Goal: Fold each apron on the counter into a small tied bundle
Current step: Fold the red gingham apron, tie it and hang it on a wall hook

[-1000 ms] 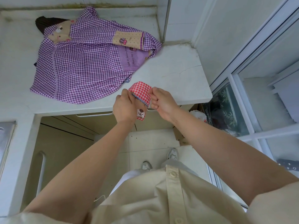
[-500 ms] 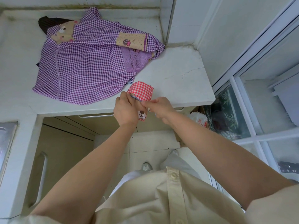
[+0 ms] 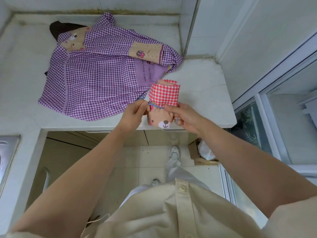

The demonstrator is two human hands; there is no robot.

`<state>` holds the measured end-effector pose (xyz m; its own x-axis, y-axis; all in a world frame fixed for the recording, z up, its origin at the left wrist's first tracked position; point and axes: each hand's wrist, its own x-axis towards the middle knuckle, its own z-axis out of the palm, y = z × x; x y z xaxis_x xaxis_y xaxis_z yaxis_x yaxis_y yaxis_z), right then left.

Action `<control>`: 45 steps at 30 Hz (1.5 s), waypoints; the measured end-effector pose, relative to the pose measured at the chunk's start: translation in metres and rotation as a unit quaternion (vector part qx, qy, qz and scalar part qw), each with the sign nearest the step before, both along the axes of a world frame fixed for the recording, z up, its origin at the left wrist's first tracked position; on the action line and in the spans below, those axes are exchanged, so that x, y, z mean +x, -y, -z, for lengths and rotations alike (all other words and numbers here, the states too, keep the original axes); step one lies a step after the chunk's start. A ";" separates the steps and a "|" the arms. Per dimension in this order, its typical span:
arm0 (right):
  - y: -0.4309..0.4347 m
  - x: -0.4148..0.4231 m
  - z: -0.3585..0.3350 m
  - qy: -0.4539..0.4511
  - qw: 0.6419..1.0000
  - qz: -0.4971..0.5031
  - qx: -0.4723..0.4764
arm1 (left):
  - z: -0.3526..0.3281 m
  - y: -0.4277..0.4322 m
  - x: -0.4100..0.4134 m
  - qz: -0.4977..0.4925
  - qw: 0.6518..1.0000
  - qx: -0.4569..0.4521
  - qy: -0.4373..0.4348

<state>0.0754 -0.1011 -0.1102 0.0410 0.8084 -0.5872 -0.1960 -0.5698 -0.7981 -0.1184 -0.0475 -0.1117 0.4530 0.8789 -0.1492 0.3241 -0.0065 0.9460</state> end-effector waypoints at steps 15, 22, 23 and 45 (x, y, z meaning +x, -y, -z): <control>-0.115 0.087 -0.001 -0.005 0.997 -0.061 -0.055 | -0.004 -0.108 0.074 -0.196 0.956 -0.192 0.103; -0.143 0.105 0.003 0.011 0.987 -0.129 -0.098 | 0.007 -0.123 0.102 -0.283 0.913 -0.231 0.181; -0.147 0.107 0.002 0.019 0.985 -0.139 -0.101 | 0.009 -0.124 0.104 -0.289 0.912 -0.229 0.179; -0.146 0.091 0.022 0.453 0.874 -0.154 0.080 | 0.013 -0.148 0.132 0.014 0.982 -0.186 0.036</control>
